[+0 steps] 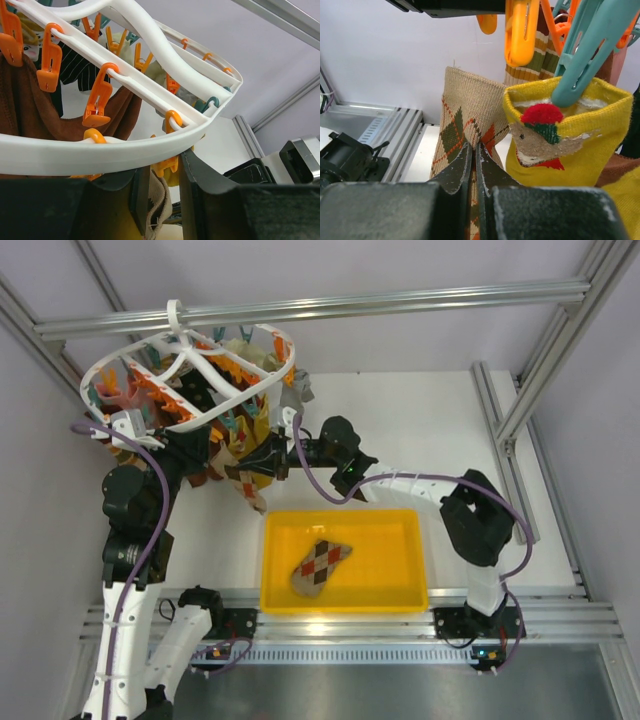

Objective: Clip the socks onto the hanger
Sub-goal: Clamp the sock onto the hanger.

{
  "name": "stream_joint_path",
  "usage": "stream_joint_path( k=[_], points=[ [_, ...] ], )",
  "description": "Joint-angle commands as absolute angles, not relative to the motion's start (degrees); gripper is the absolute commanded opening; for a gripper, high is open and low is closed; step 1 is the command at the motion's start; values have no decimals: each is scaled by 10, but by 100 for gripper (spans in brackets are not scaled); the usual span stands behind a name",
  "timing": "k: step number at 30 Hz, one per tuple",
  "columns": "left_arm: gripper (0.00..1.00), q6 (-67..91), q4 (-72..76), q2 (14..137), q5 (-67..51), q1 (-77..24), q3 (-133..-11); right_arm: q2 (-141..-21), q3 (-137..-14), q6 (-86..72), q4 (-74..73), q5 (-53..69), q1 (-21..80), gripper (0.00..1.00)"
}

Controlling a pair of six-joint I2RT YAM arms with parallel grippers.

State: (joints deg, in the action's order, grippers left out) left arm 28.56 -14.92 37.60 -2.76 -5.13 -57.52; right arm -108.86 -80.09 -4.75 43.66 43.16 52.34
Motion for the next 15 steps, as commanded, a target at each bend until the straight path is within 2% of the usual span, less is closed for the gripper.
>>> stream_joint_path(
  k=[1, 15],
  points=[
    [0, 281, -117, 374, -54, -50, -584, -1089, -840, -47, 461, 446, 517, 0],
    [0, 275, -119, 375, -72, -50, -580, -1103, -870, -52, 461, 449, 512, 0]
  ],
)
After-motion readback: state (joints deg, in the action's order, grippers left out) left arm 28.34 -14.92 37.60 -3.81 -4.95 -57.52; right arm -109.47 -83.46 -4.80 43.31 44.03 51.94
